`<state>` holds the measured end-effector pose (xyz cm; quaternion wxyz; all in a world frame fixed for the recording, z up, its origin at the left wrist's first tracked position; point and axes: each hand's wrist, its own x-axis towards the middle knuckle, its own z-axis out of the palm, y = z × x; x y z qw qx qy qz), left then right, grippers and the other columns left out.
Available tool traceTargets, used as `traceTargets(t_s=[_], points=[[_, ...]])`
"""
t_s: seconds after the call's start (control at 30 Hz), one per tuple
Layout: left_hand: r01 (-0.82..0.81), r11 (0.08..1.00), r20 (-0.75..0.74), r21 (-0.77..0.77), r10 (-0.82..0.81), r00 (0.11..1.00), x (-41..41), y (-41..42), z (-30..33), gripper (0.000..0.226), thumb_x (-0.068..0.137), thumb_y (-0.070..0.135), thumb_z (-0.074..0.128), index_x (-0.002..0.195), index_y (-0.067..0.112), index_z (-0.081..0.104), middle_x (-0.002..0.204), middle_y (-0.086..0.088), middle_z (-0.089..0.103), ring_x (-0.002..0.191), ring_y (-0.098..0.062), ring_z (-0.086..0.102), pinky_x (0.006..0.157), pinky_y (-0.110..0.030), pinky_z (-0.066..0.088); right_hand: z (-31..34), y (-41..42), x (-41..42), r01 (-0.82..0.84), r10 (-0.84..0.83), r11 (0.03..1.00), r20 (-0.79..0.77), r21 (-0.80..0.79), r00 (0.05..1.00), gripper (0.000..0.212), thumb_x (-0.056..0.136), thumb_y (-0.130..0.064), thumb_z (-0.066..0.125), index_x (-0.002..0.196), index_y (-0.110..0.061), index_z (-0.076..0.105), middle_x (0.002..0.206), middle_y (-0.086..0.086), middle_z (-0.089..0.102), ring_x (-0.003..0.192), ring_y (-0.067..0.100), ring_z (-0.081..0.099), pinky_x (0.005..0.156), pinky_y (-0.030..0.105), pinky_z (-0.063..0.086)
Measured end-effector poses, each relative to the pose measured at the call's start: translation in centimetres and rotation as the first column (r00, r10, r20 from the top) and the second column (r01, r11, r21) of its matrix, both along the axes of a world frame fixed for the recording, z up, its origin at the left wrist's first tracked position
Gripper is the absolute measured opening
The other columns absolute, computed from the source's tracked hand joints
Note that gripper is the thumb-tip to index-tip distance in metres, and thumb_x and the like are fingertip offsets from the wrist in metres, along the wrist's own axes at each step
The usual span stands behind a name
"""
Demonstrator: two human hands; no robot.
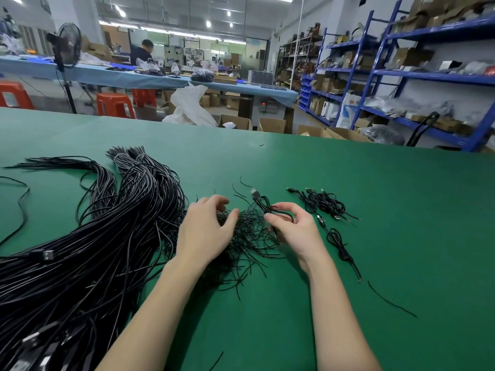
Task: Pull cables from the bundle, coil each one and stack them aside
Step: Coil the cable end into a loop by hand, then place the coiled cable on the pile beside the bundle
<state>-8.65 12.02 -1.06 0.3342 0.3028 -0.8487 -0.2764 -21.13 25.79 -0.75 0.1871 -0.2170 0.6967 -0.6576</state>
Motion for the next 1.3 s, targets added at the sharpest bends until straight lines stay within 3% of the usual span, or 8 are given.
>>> traceTargets(t_s=[0.17,0.37,0.53,0.63,0.7,0.87,1.07,1.3], points=[[0.012,0.987,0.139,-0.163,0.01,0.99,0.4,-0.1,-0.9,0.033,0.096,0.043,0.058,0.125,0.027,0.063,0.122,0.005,0.063,0.122,-0.018,0.047,0.102,-0.037,0.039,-0.9,-0.3,-0.6,0.202,-0.19,0.978,-0.184,0.048,0.964,0.019,0.088,-0.019,0.073,0.094,-0.035,0.064,0.097,-0.007,0.074,0.086,0.022,0.073,0.086,0.045,0.059],[0.078,0.978,0.256,-0.196,-0.025,0.966,0.1,0.4,-1.4,0.033,0.096,0.048,0.054,0.124,0.032,0.06,0.124,0.009,0.06,0.122,-0.016,0.047,0.108,-0.039,0.034,-1.5,-1.1,-2.1,0.386,-0.301,0.91,-0.398,0.151,0.867,0.021,0.092,-0.012,0.063,0.091,-0.032,0.06,0.098,-0.015,0.064,0.09,0.003,0.053,0.059,0.014,0.032],[0.072,0.976,0.251,-0.205,-0.019,0.968,-0.2,0.4,-1.7,0.03,0.096,0.049,0.052,0.12,0.034,0.061,0.121,0.012,0.061,0.12,-0.015,0.048,0.108,-0.038,0.033,-2.6,-2.8,-5.1,0.467,-0.311,0.854,-0.495,0.229,0.812,0.019,0.093,-0.014,0.064,0.111,-0.02,0.064,0.12,-0.001,0.052,0.077,-0.004,0.046,0.063,0.015,0.036],[0.08,0.974,0.26,-0.213,-0.023,0.965,-0.4,0.4,-1.9,0.03,0.096,0.051,0.052,0.119,0.035,0.061,0.12,0.014,0.06,0.121,-0.014,0.047,0.108,-0.037,0.031,-2.7,-3.4,-6.9,0.474,-0.228,0.828,-0.592,0.3,0.773,0.031,0.094,-0.021,0.062,0.124,-0.012,0.061,0.13,0.003,0.047,0.105,0.013,0.055,0.084,0.027,0.044],[0.081,0.973,0.255,-0.218,-0.024,0.967,-0.4,0.4,-2.0,0.029,0.095,0.05,0.052,0.119,0.034,0.062,0.12,0.013,0.061,0.121,-0.014,0.047,0.108,-0.037,0.031,-2.7,-3.4,-8.3,0.488,-0.07,0.732,-0.661,0.474,0.747,0.044,0.095,-0.03,0.058,0.134,-0.011,0.057,0.144,0.004,0.047,0.133,0.023,0.042,0.103,0.038,0.043],[0.079,0.971,0.27,-0.225,-0.016,0.963,-0.5,0.4,-2.2,0.03,0.095,0.05,0.053,0.119,0.034,0.062,0.122,0.012,0.061,0.123,-0.014,0.047,0.109,-0.038,0.029,-2.7,-3.3,-9.3,0.462,0.198,0.504,-0.619,0.729,0.76,0.063,0.1,-0.042,0.045,0.154,-0.009,0.037,0.168,0.002,0.022,0.157,0.027,0.008,0.126,0.051,0.005],[0.082,0.972,0.274,-0.222,-0.018,0.962,-0.5,0.4,-2.2,0.028,0.094,0.05,0.054,0.116,0.034,0.063,0.122,0.012,0.061,0.123,-0.015,0.047,0.109,-0.038,0.03,-2.1,-3.4,-8.4,0.42,0.197,0.57,-0.614,0.706,0.764,0.072,0.1,-0.041,0.048,0.161,-0.016,0.02,0.169,0.006,0.015,0.157,0.028,0.001,0.127,0.051,0.005],[0.081,0.974,0.288,-0.21,-0.018,0.958,-0.4,0.6,-1.9,0.028,0.094,0.05,0.054,0.114,0.034,0.064,0.12,0.013,0.062,0.121,-0.015,0.047,0.107,-0.038,0.031,-1.2,-3.5,-4.0,0.315,0.042,0.83,-0.614,0.46,0.788,0.047,0.097,-0.03,0.056,0.143,-0.019,0.049,0.152,0.001,0.047,0.149,0.02,0.029,0.118,0.041,0.032]])
